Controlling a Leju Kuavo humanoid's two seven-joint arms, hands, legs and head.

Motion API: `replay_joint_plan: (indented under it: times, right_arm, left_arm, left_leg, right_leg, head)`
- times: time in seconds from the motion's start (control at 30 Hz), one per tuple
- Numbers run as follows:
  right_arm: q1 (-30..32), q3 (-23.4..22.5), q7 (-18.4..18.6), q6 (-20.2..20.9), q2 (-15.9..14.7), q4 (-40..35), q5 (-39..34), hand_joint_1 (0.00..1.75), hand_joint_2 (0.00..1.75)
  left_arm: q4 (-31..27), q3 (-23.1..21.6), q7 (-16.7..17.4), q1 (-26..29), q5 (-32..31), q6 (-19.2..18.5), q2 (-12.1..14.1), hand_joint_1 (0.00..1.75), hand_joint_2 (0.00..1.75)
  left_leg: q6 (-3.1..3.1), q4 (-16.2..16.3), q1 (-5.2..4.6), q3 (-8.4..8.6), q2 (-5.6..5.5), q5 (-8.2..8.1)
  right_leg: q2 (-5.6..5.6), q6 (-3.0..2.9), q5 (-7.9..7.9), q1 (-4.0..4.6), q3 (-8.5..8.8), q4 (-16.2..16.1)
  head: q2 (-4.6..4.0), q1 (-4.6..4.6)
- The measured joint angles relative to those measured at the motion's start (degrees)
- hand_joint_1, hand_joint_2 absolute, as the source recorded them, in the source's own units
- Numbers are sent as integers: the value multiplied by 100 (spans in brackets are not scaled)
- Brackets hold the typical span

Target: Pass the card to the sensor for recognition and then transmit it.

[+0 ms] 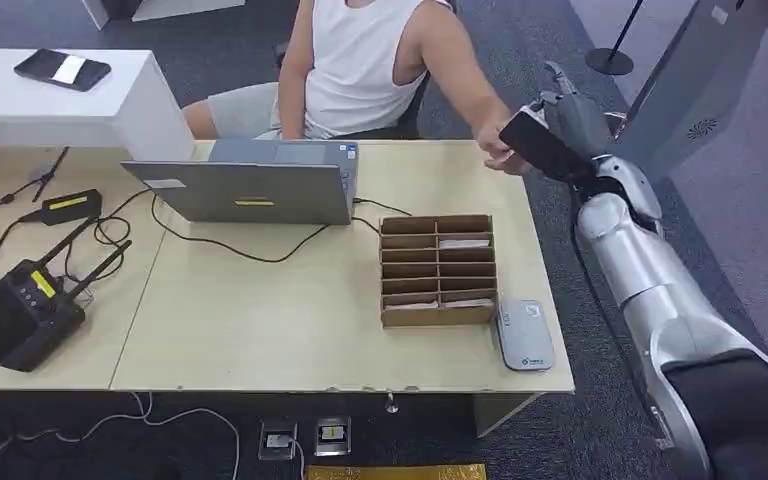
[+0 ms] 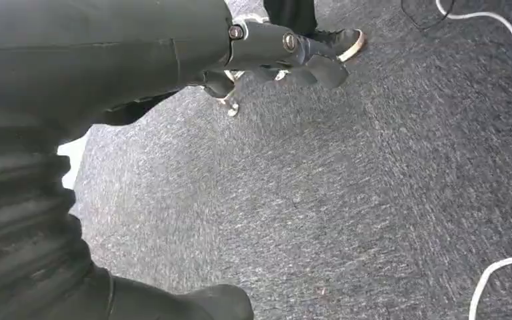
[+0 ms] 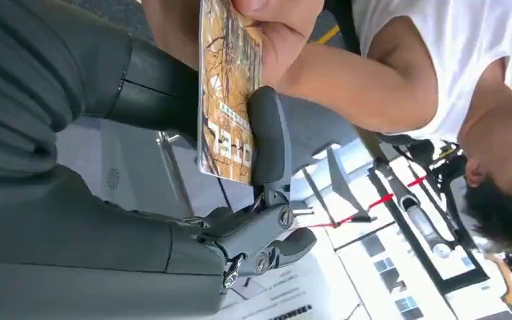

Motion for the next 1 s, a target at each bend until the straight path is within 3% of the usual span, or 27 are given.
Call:
replay_joint_plan:
  times: [0.03, 0.07, 0.1, 0.13, 0.27, 0.3, 0.43, 0.47, 0.53, 0.73, 1.0]
  right_arm:
    - [-2, 0, 9, -24, 15, 46, 2, 161, 175]
    - [-2, 2, 20, -41, 26, 87, 11, 103, 175]
    - [-1, 9, 24, -55, 42, 127, 17, 24, 175]
    - [-1, 20, 31, -70, 52, 157, 20, 0, 175]
    - [-1, 50, 61, -177, 76, 256, 22, 0, 175]
    - [-1, 55, 63, -221, 87, 282, -22, 0, 0]
    - [1, 57, -7, -286, 96, 349, -325, 0, 0]
    - [6, 55, -31, -275, 96, 354, -451, 0, 175]
    - [35, 31, -76, -177, 94, 347, -762, 0, 175]
    - [432, -127, -31, 643, -53, -311, -2106, 0, 175]
    - [1386, -415, 431, 1349, -459, -2239, -3143, 0, 175]
  left_arm:
    - [0, -2, 7, -11, -2, -2, -9, 0, 175]
    - [0, -2, 18, -18, -7, -2, -15, 0, 175]
    - [0, -4, 24, -20, -7, -4, -22, 0, 175]
    - [0, -4, 29, -20, -7, -2, -26, 0, 175]
    - [0, -4, 42, -30, -2, -4, -42, 0, 175]
    - [0, -4, 42, -31, 2, -4, -44, 0, 175]
    - [0, -4, 42, -30, 15, 0, -46, 0, 175]
    - [0, -4, 42, -29, 18, 4, -46, 0, 175]
    - [2, -4, 42, -26, 20, 7, -46, 0, 175]
    - [2, -4, 15, 6, 101, 22, -41, 0, 175]
    - [0, -4, -83, 91, 195, 42, 7, 0, 175]
  left_leg:
    - [0, 0, 0, 0, 0, 0]
    - [0, 0, 0, -1, -1, 0]
    - [0, 0, 0, -1, 0, 0]
    - [0, 0, 0, -1, 0, 0]
    - [0, 0, 0, 0, 1, 0]
    - [0, 0, 0, 0, 1, 0]
    - [0, 1, 0, 0, 1, 0]
    - [0, 1, 0, 1, 2, 0]
    - [0, 1, 0, 2, 3, 0]
    - [0, 2, 0, 3, 2, 0]
    - [0, 2, 0, 4, 3, -2]
  right_leg:
    - [-2, 0, 0, 0, 0, 0]
    - [-3, 0, 0, 0, 0, 0]
    - [-1, 0, 0, 0, 0, 0]
    - [1, 0, 0, 0, -1, 0]
    - [3, 0, 0, 0, -2, 0]
    - [3, 0, 0, 0, -2, 0]
    - [3, 0, 0, 0, -4, 0]
    - [5, 0, 0, 0, -4, 0]
    - [6, 0, 0, 0, -4, 0]
    - [5, 0, 0, 0, -2, -1]
    - [5, 0, 0, 0, -3, -2]
  head:
    - [0, 0]
    - [0, 0]
    - [0, 0]
    - [0, 0]
    - [0, -2]
    - [0, 0]
    - [0, 0]
    - [0, 0]
    - [0, 0]
    - [0, 0]
    - [0, -2]
